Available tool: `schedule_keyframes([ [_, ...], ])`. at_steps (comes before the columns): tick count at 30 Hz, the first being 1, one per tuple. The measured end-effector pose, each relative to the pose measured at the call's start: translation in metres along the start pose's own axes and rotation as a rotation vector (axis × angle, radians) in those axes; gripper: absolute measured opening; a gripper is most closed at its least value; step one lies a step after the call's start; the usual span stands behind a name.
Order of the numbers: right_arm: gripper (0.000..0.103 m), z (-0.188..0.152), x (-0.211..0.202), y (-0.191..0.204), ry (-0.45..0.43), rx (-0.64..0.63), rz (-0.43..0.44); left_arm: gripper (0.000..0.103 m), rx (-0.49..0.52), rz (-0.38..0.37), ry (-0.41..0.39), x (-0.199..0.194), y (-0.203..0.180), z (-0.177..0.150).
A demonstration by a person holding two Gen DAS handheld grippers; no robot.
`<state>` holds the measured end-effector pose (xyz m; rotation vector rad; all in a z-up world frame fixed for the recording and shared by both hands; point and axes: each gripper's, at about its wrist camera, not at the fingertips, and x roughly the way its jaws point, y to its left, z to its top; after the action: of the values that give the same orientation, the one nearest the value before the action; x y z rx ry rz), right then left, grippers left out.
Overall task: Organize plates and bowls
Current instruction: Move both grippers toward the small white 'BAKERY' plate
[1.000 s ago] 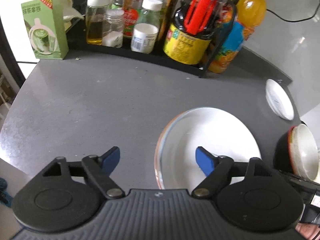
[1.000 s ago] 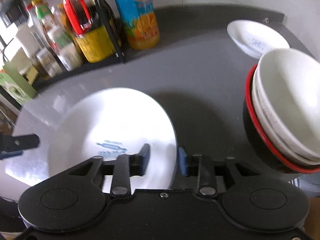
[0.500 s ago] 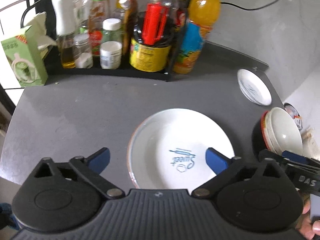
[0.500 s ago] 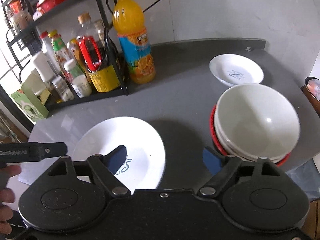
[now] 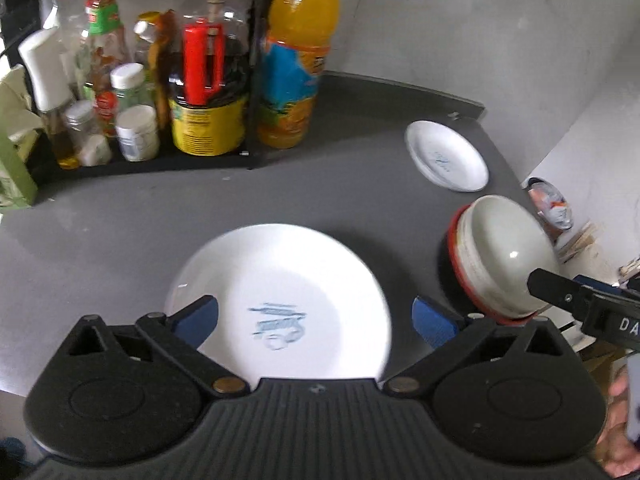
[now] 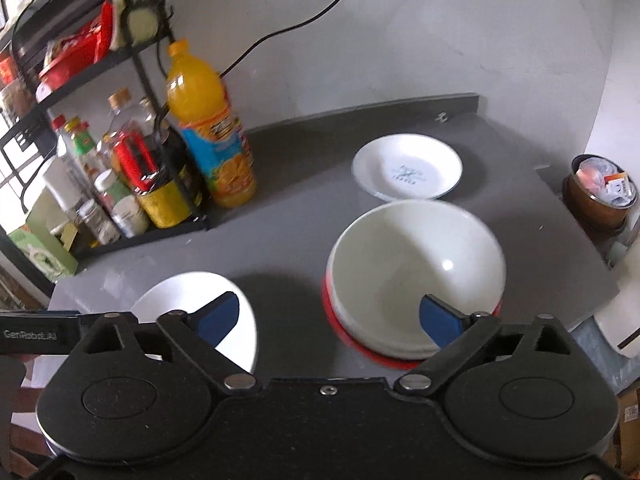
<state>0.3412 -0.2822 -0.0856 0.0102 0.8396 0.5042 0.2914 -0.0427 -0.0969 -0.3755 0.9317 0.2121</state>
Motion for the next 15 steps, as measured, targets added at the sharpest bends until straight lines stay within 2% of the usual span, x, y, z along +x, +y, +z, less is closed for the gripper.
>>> schedule_keyframes([
  [6, 0.1, 0.022, 0.006, -0.034, -0.011, 0.032, 0.016, 0.102, 0.021, -0.024, 0.001, 0.013, -0.035, 0.018],
  [15, 0.1, 0.06, 0.029, -0.086, -0.023, 0.054, 0.026, 0.102, 0.048, -0.015, -0.008, 0.047, -0.091, 0.067],
])
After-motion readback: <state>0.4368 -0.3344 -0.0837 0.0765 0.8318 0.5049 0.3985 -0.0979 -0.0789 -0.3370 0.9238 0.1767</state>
